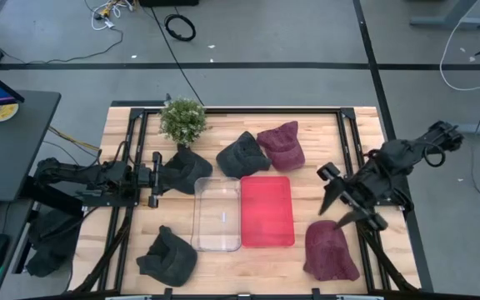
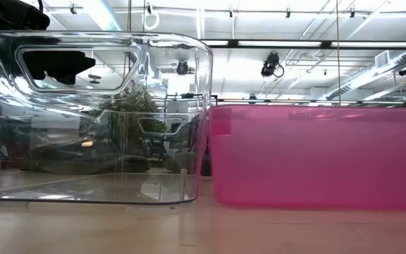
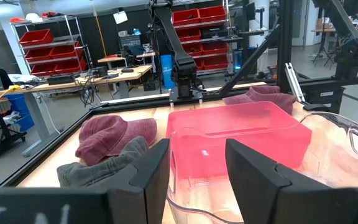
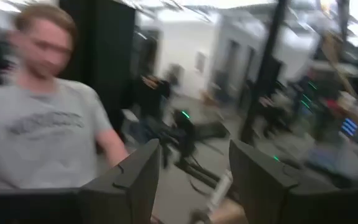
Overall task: Pick & Place hat
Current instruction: Put the bottom red cap into the red bin
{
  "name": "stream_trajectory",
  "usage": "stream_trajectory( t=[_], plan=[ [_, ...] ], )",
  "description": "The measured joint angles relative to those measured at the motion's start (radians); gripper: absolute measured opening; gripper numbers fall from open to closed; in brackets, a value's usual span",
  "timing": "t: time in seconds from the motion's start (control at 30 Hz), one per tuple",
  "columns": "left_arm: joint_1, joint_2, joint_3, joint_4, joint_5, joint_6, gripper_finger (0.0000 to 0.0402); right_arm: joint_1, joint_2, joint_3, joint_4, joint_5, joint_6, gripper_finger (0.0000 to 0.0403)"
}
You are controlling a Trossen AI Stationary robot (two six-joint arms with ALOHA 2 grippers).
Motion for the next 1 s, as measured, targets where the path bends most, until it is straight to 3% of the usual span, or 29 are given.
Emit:
stream_trajectory(
  t=[0.17,0.7,1.0],
  plan=[
    [0.0,0.0,0.0,0.0,0.0,0.0,0.0161,0.048,0.054,0.079,-0.162,0.209,0.018,0.0199],
    [0.0,0.0,0.0,0.0,0.0,0.0,0.0161,0.215,0.282,0.358,-0.608,0.57,0.209,0.0199],
    [0.0,0.0,0.0,0.0,0.0,0.0,0.0161,0.26,0.404,0.484,-0.808,0.589,0.369,0.0199]
  ],
)
